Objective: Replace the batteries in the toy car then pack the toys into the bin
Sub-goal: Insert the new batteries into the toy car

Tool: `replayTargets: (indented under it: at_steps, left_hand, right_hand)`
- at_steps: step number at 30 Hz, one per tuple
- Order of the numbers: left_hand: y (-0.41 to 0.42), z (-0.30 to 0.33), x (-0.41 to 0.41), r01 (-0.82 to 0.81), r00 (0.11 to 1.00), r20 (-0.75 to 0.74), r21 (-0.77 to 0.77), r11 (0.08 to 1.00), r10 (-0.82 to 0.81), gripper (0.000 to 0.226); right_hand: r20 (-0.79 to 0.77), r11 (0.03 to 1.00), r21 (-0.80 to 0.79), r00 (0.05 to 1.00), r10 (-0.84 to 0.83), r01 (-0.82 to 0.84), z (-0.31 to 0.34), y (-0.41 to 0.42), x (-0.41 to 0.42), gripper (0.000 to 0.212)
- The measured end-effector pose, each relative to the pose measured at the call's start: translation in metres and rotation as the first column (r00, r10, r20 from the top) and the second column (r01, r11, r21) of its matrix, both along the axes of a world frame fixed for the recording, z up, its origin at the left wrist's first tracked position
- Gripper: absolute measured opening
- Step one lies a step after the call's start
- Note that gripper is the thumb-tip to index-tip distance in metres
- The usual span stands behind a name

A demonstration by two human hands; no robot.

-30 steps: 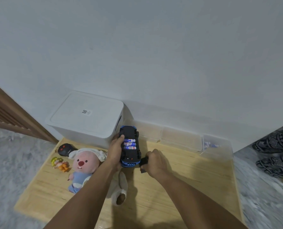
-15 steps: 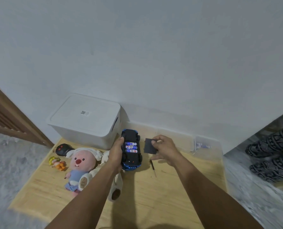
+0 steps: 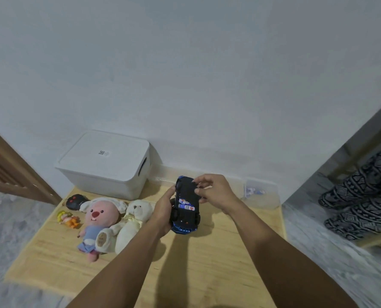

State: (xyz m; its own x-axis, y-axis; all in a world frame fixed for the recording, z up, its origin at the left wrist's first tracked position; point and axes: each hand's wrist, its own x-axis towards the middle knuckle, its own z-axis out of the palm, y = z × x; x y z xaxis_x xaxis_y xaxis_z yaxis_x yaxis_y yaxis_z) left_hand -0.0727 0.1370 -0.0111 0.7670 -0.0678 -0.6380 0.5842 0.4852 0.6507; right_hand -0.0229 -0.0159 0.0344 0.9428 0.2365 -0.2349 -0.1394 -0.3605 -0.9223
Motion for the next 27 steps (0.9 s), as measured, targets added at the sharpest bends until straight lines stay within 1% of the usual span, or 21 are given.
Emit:
replayTargets:
  at_steps: [3,11,13,16,18,27]
  left_hand:
    - [-0.009,0.002,-0.002,0.022,1.000,0.003,-0.040,0.999,-0.022,0.061]
    - [-0.027,0.009,-0.007,0.026,0.998,0.050,0.009,1.000,-0.026,0.057]
    - [-0.031,0.011,-0.008,0.026,0.996,0.082,0.016,1.000,-0.028,0.054]
    - [-0.037,0.012,-0.009,0.007,0.981,0.193,0.022,1.000,-0.011,0.039]
    - [-0.039,0.014,-0.009,-0.015,0.973,0.232,0.023,1.000,0.009,0.035]
    - [-0.048,0.018,-0.007,-0.040,0.975,0.221,0.101,0.994,0.016,0.035]
  right_hand:
    - [0.042,0.998,-0.048,0.998,0.046,-0.044,-0.001,-0.006,-0.007,0.024]
    - [0.046,0.995,-0.083,0.997,0.061,-0.057,-0.002,-0.023,-0.014,0.023]
    - [0.043,0.995,-0.086,0.997,0.061,-0.057,-0.001,-0.026,-0.014,0.023]
    - [0.052,0.995,-0.088,0.997,0.057,-0.052,0.000,-0.031,-0.014,0.024]
    - [0.055,0.996,-0.078,0.997,0.054,-0.049,0.001,-0.034,-0.014,0.023]
    - [0.039,0.999,-0.036,0.999,0.030,-0.028,0.002,-0.045,-0.013,0.022]
